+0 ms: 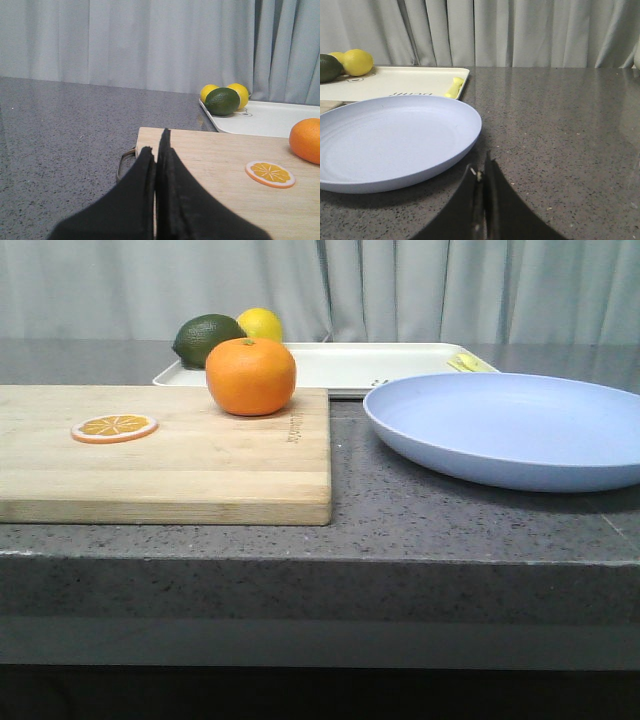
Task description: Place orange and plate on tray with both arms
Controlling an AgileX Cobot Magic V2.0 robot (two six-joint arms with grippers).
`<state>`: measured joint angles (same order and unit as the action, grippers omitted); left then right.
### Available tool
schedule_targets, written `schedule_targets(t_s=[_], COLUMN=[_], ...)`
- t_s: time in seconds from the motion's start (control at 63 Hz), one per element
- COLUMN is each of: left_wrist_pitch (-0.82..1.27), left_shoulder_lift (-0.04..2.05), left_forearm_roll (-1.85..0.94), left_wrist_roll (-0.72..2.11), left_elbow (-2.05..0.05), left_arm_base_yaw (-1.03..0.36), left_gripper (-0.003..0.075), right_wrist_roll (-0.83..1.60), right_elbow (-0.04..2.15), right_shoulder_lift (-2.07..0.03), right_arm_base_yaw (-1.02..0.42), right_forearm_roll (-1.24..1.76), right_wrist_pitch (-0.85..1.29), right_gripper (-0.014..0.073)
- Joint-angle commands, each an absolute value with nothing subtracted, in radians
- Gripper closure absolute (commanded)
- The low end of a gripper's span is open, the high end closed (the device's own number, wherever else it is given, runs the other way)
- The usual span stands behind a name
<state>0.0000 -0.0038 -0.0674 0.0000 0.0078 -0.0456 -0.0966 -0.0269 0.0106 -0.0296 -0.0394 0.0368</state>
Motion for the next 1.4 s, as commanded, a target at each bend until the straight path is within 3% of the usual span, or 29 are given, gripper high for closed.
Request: schedule_targets(t_s=[0.0,0.936,1.174,1.38], left_wrist_pitch=[-0.079,-0.173,0.027,0.255], left_shoulder_lift=[-0.024,-0.024,0.025,0.196], left_forearm_roll=[-0.068,-0.118,-0.118,-0.116], left_wrist_roll=[-0.01,-0.01,-0.01,-0.008], left_elbow=[0.035,0.009,-0.274,-0.597], left_arm_base_yaw=[-0.042,-0.042,-0.042,-0.042], left_gripper=[0.074,0.074,0.074,0.074], right_wrist_roll=[-0.098,-0.098,-0.097,-0.097], right_elbow=[-0.003,0.026,0.238,0.49], right_shoulder_lift=[0.029,0.029,0.009,-0.147], right_arm_base_yaw=[-0.024,-0.024,-0.024,-0.024], right_forearm_roll=[-0.05,-0.05,-0.05,-0.051], right_wrist_pitch=[-0.048,-0.059,0.075,0.256], right_gripper=[0.0659,0.0659,0.0659,0.0659])
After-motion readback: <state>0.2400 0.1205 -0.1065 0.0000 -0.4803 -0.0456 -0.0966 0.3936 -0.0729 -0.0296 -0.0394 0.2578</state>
